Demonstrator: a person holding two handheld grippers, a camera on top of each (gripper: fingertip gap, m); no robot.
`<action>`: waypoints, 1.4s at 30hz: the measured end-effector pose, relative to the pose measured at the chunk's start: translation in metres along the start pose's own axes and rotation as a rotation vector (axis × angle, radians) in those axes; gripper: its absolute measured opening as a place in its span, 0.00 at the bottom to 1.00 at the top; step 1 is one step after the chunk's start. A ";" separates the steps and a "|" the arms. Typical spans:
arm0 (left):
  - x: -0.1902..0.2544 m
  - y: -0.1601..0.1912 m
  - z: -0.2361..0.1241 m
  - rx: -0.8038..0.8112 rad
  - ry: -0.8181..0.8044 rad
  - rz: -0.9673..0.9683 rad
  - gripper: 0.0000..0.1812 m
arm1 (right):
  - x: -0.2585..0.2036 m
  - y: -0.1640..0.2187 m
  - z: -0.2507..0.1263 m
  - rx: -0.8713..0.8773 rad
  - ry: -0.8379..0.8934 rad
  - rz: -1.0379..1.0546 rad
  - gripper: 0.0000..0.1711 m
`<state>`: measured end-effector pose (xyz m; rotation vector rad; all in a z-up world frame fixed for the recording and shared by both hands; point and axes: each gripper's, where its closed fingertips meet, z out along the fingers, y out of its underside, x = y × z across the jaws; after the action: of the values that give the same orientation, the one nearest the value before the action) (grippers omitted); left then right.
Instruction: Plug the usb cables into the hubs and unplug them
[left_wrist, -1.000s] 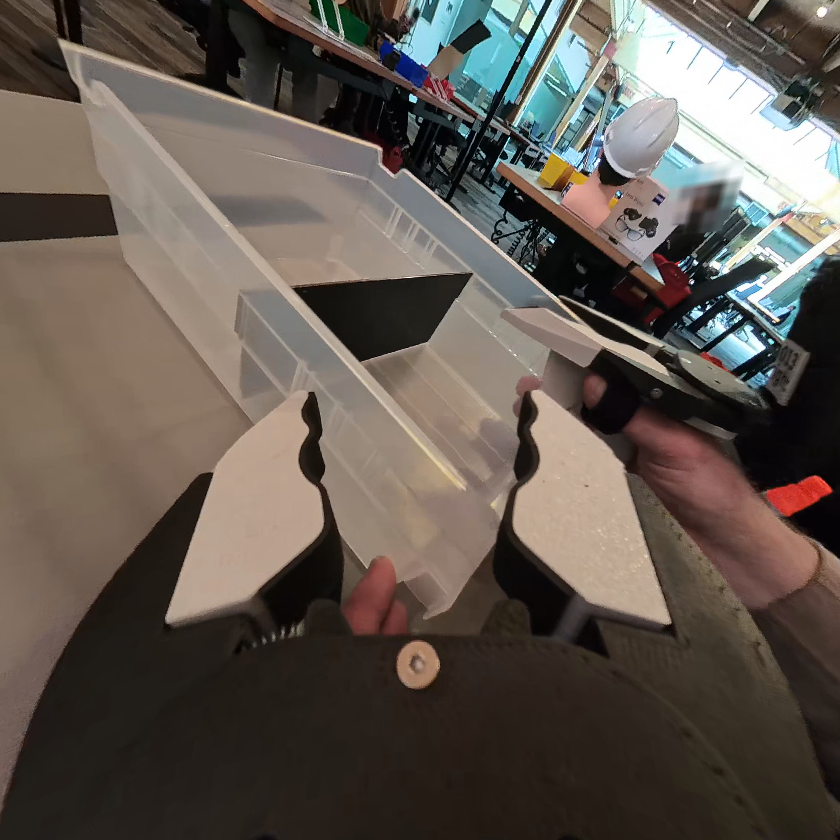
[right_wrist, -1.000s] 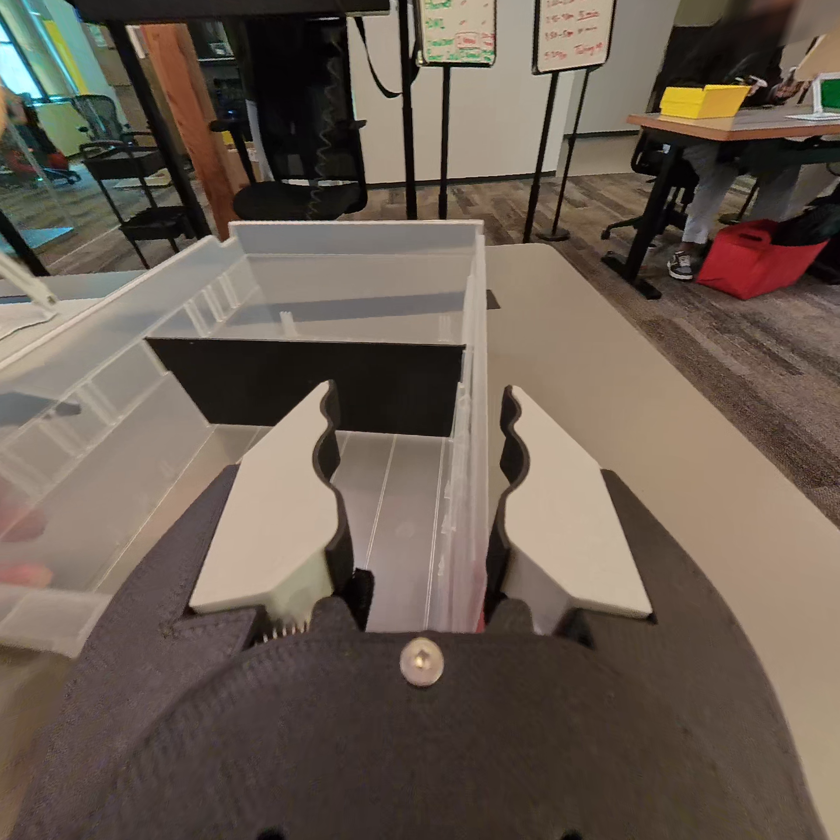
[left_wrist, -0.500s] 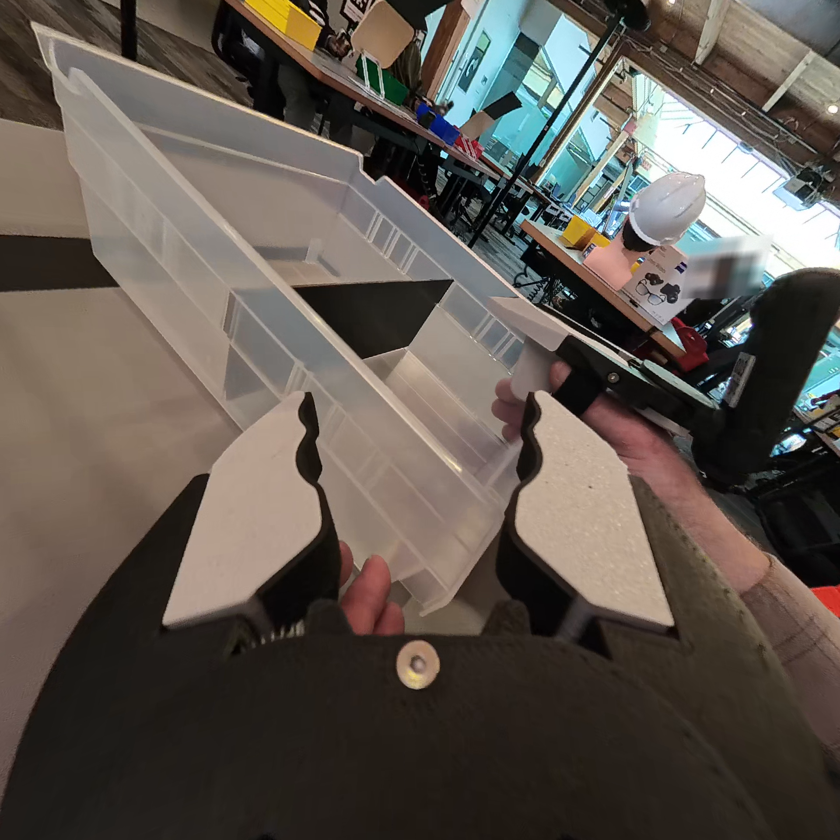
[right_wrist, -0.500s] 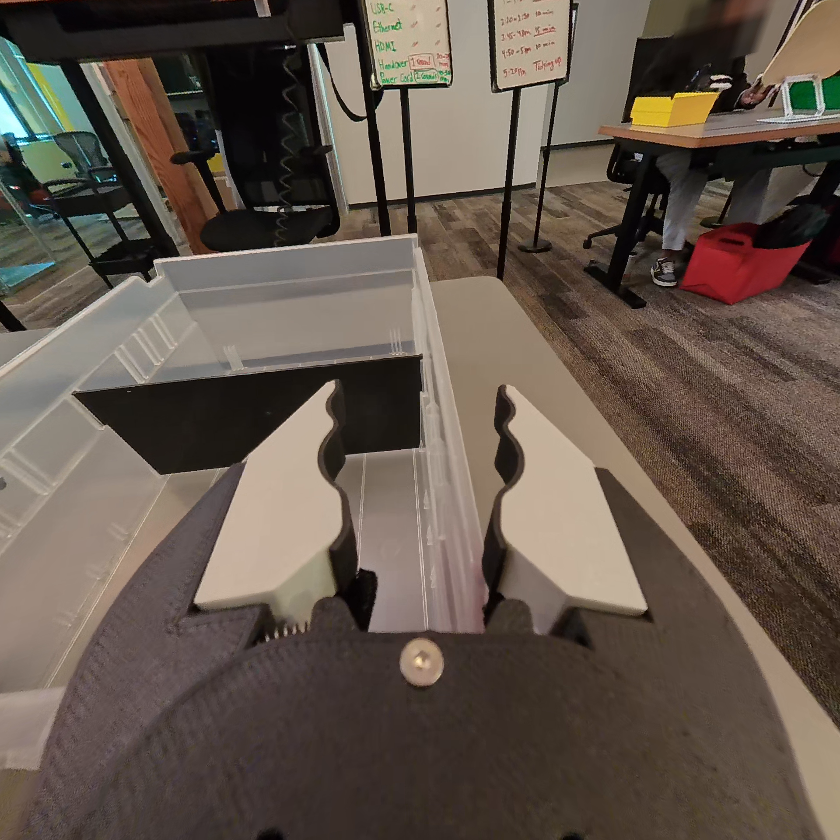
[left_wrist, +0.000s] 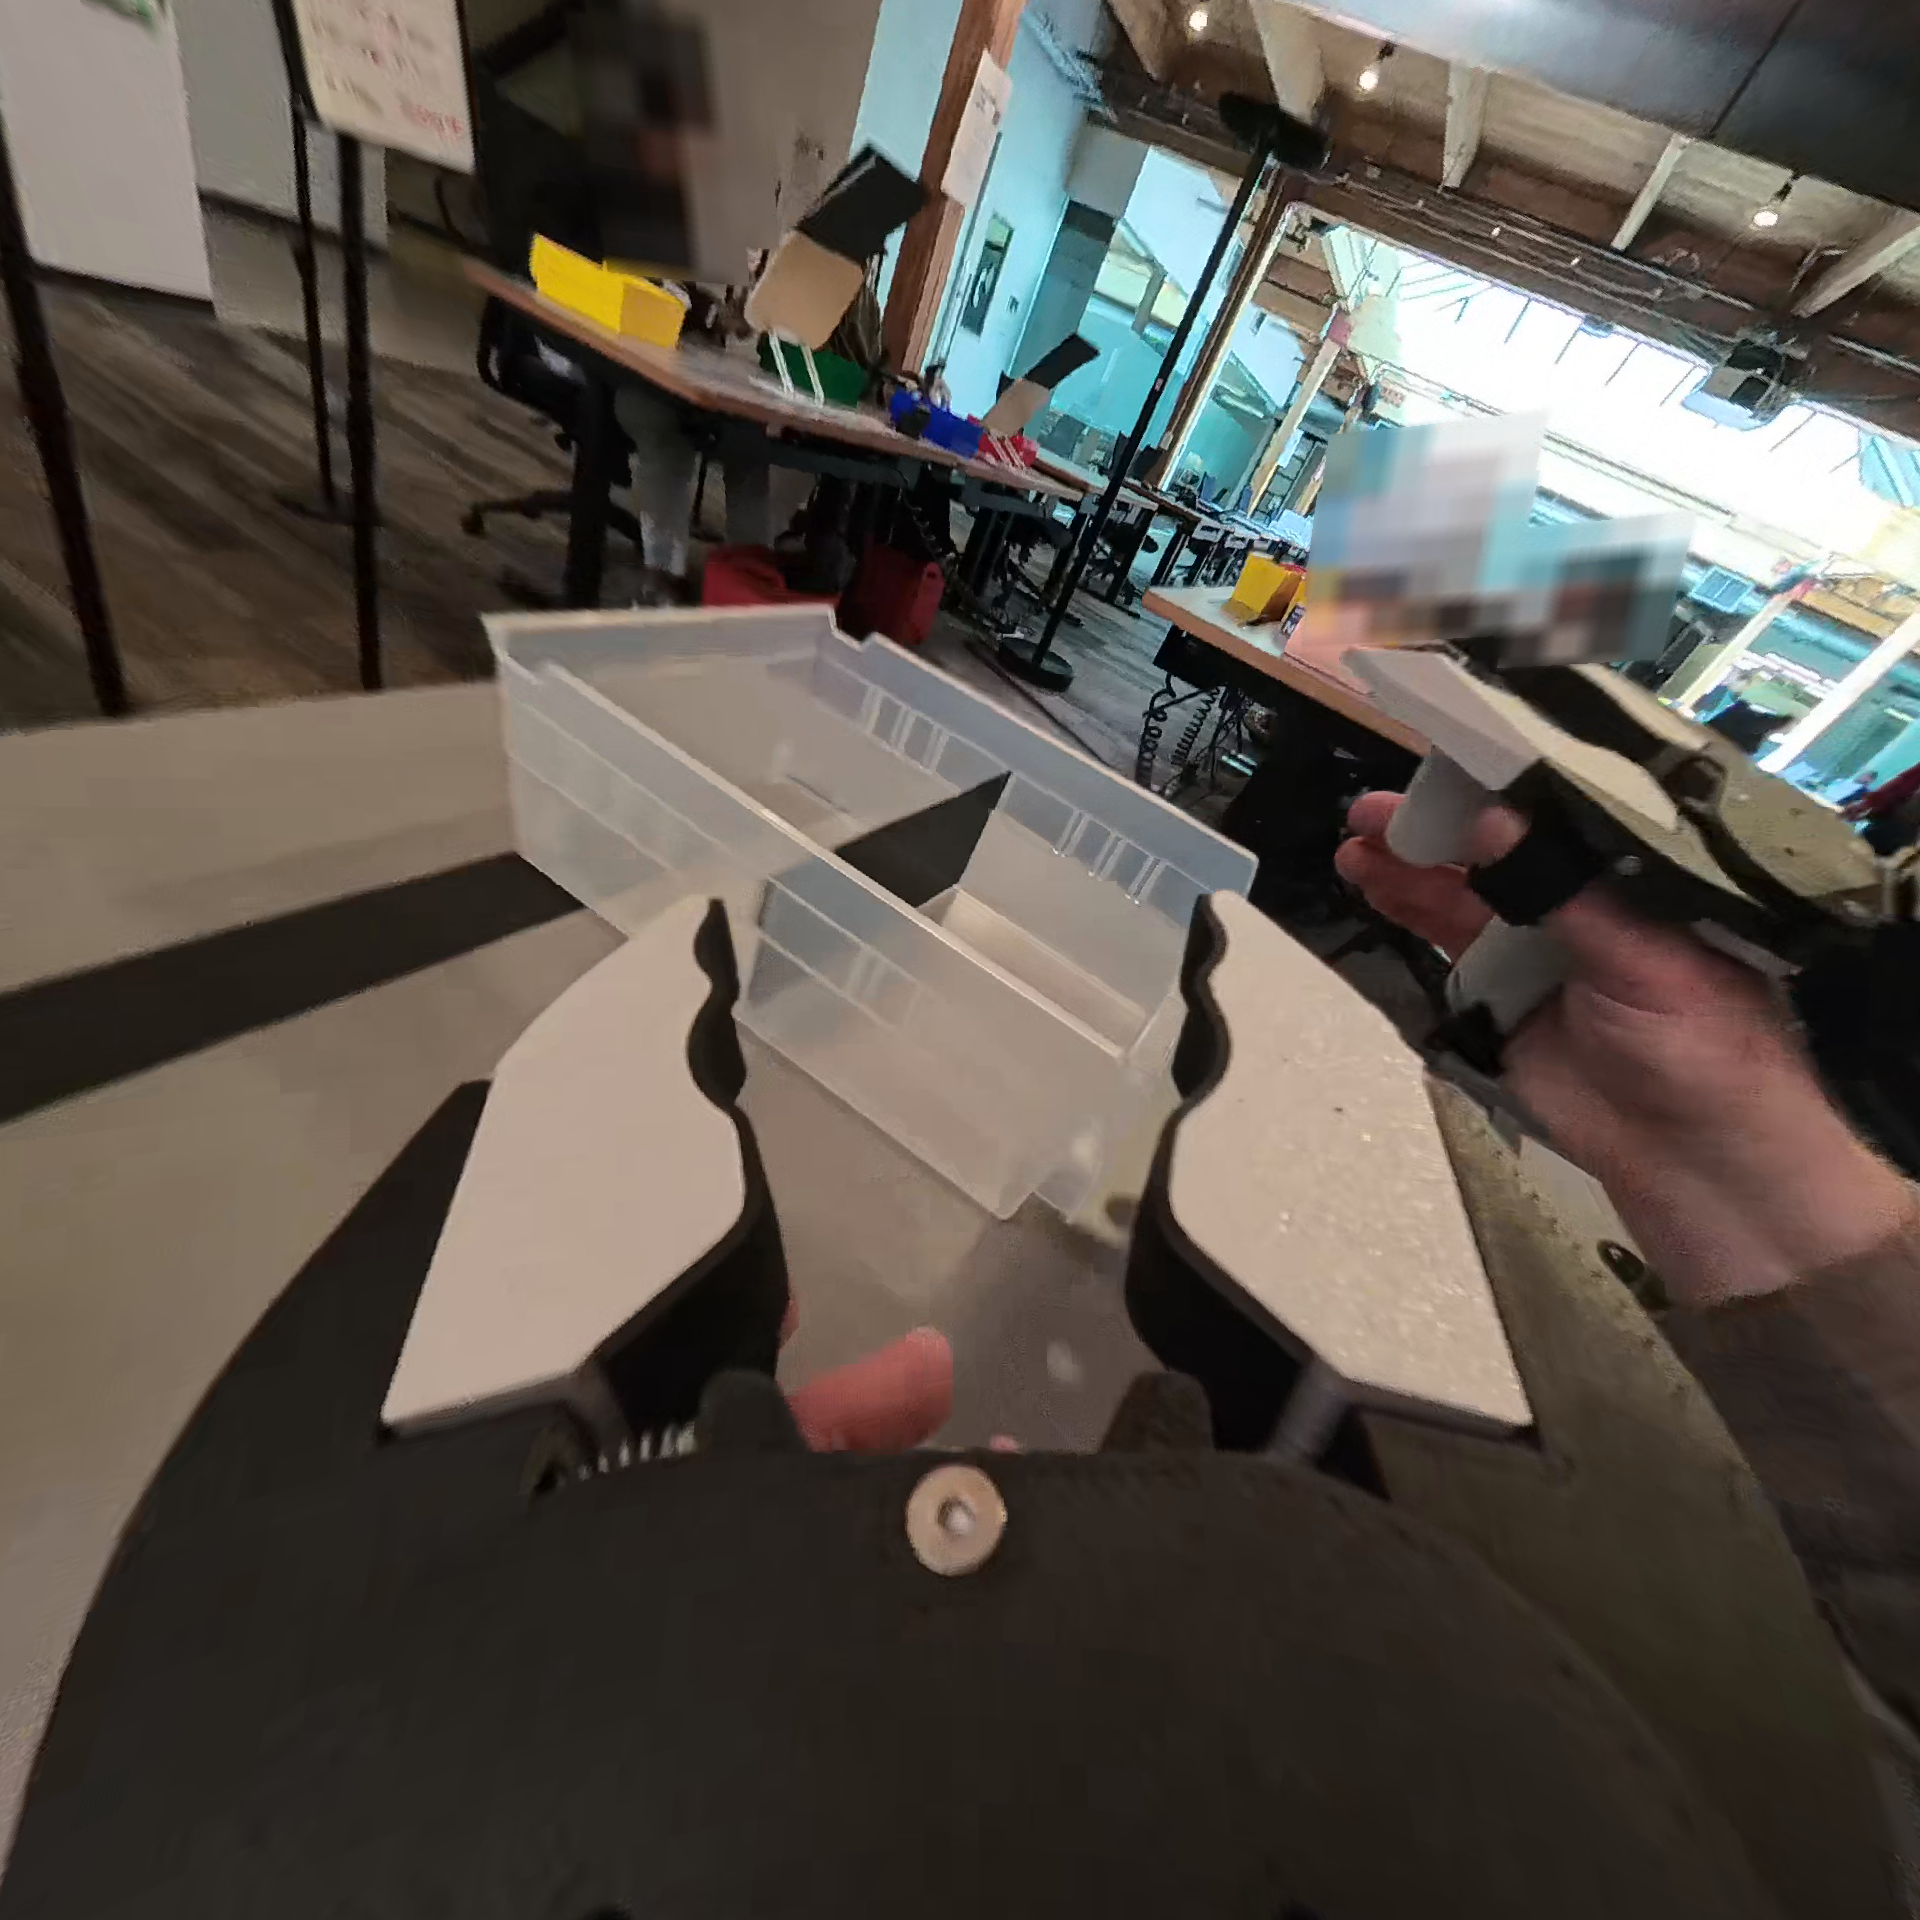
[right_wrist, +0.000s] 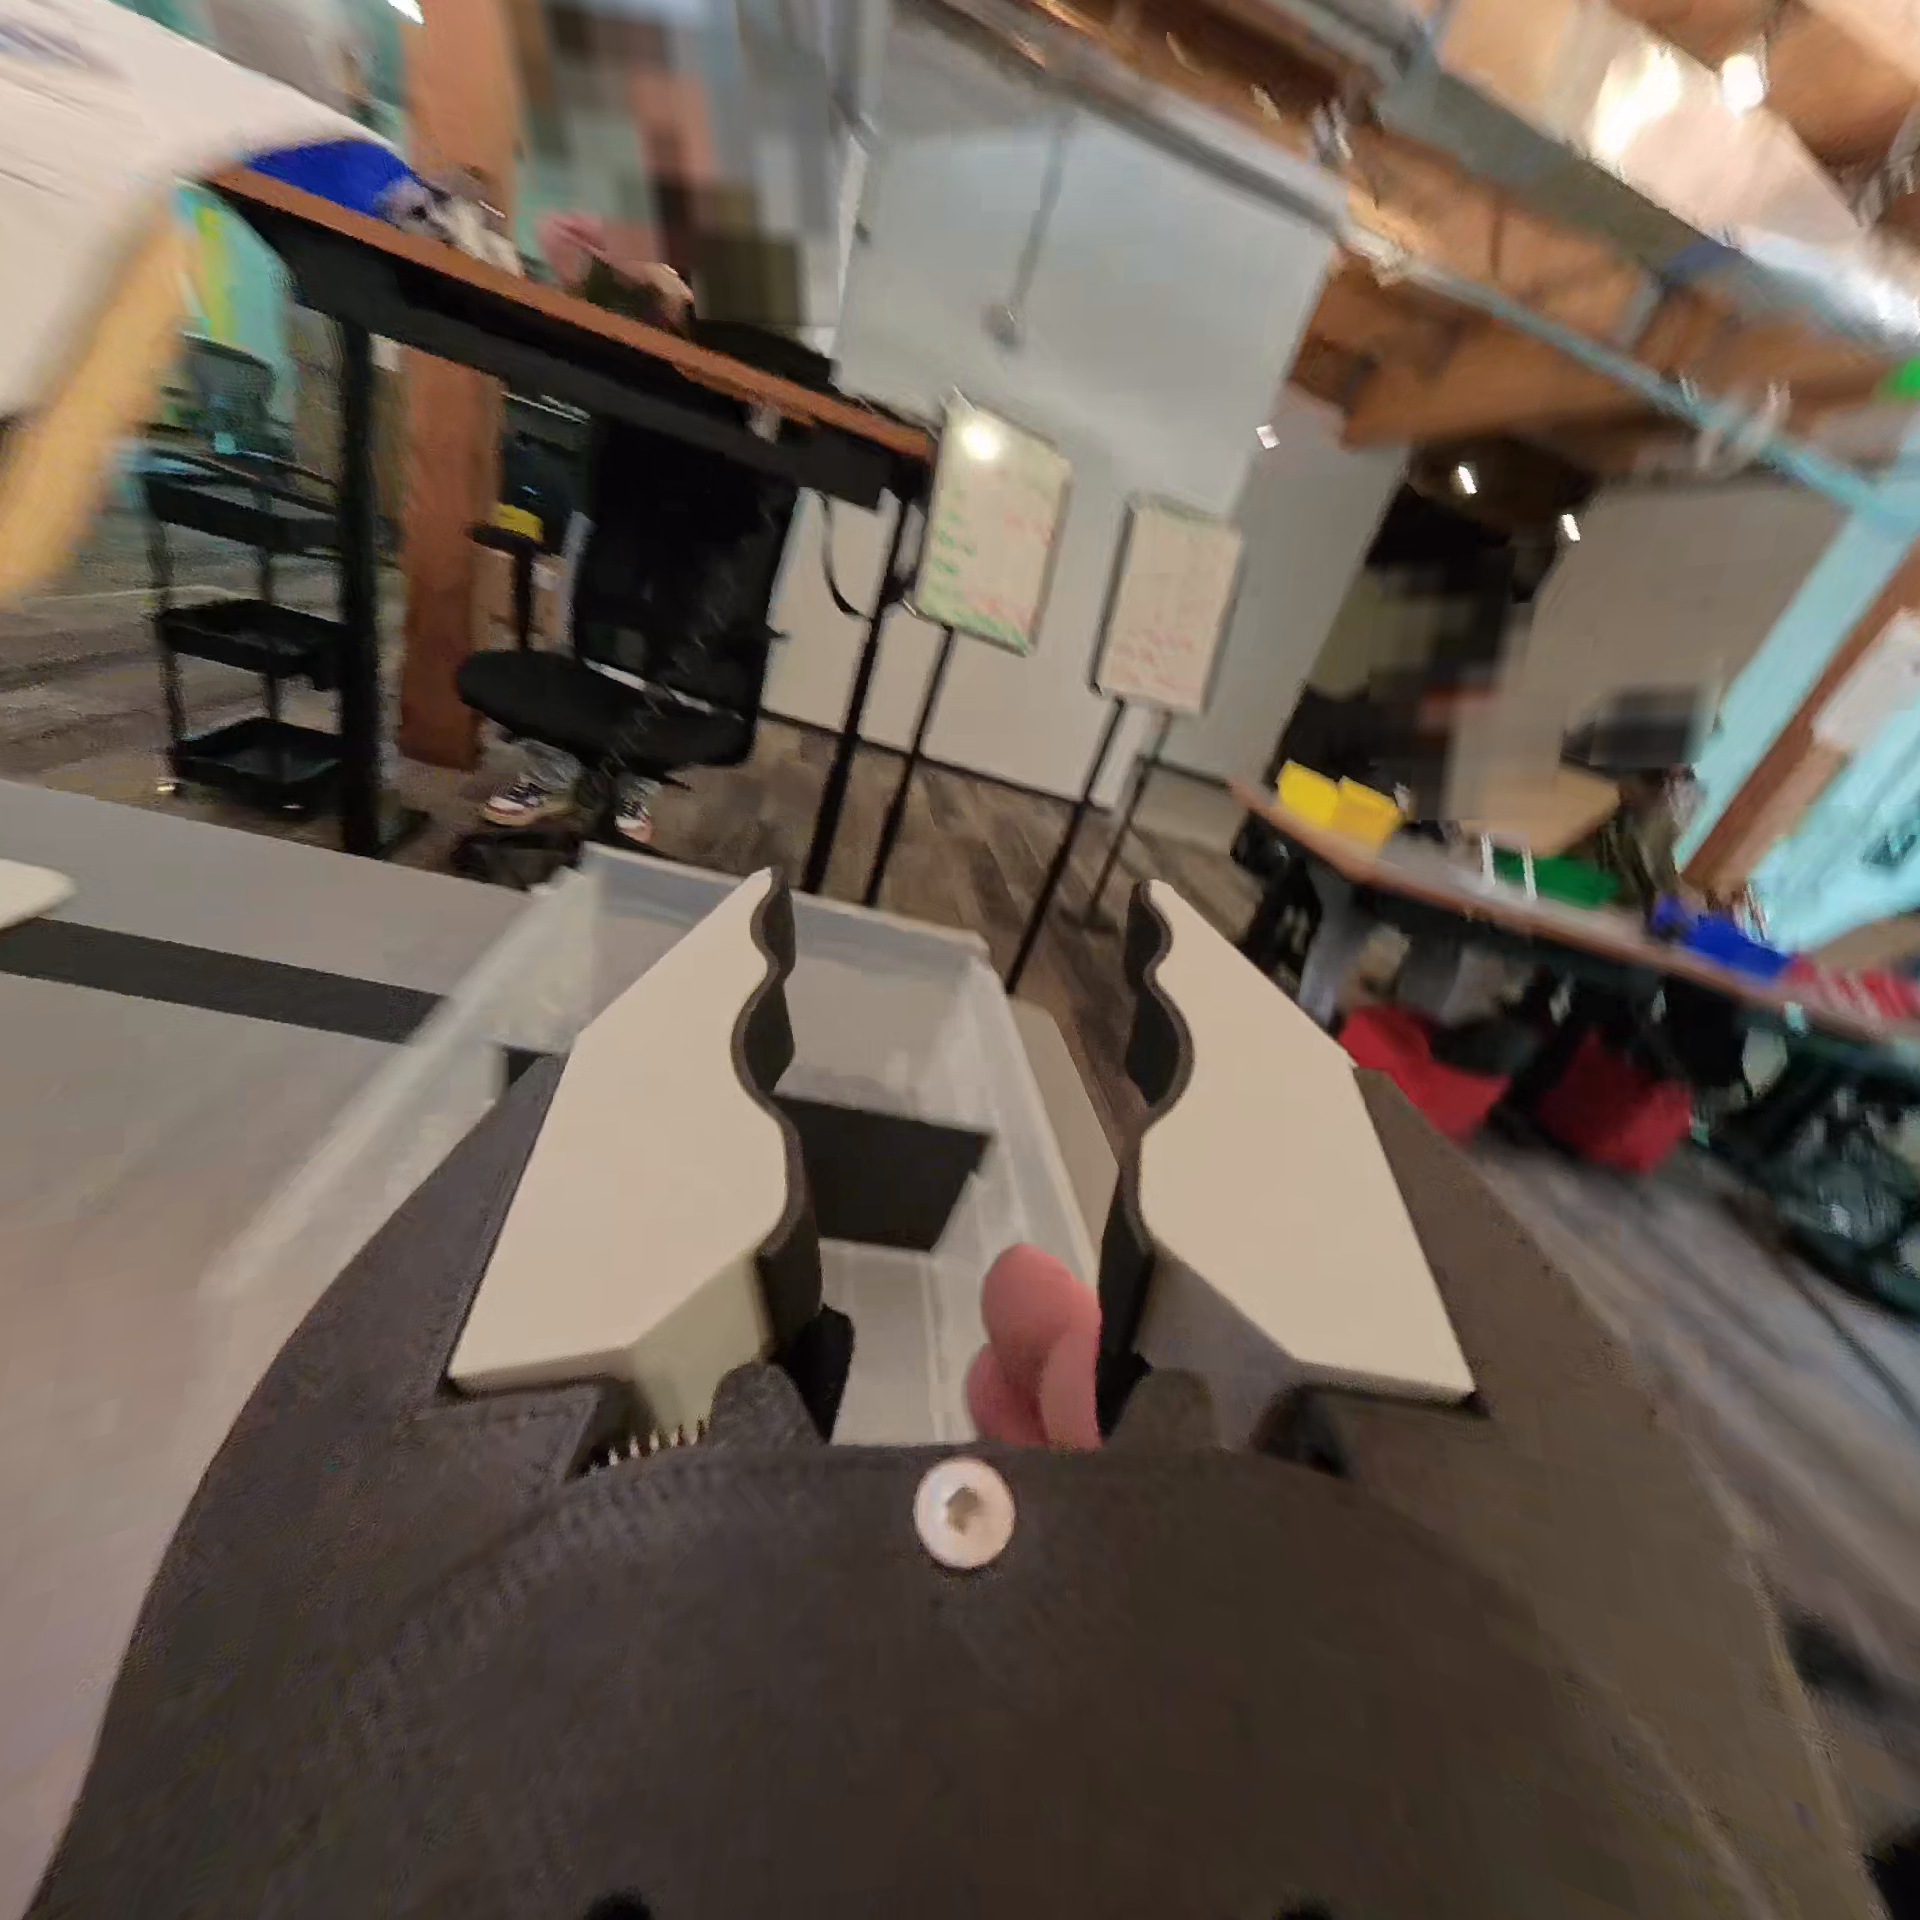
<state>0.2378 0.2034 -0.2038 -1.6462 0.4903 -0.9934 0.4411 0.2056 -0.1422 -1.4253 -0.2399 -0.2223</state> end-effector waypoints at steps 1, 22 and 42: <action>0.000 -0.013 -0.018 0.014 0.007 0.032 0.43 | -0.021 -0.025 -0.005 0.038 -0.040 -0.037 0.36; -0.130 -0.197 -0.317 0.381 -0.380 0.590 0.21 | -0.361 -0.253 0.004 0.468 -0.680 0.216 0.23; -0.289 -0.184 -0.450 -0.404 -0.856 0.803 0.25 | -0.372 -0.222 0.014 0.401 -0.764 0.119 0.21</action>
<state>-0.3205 0.2132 -0.1128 -1.7926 0.6848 0.4311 0.0195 0.1929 -0.0399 -1.0632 -0.7748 0.4623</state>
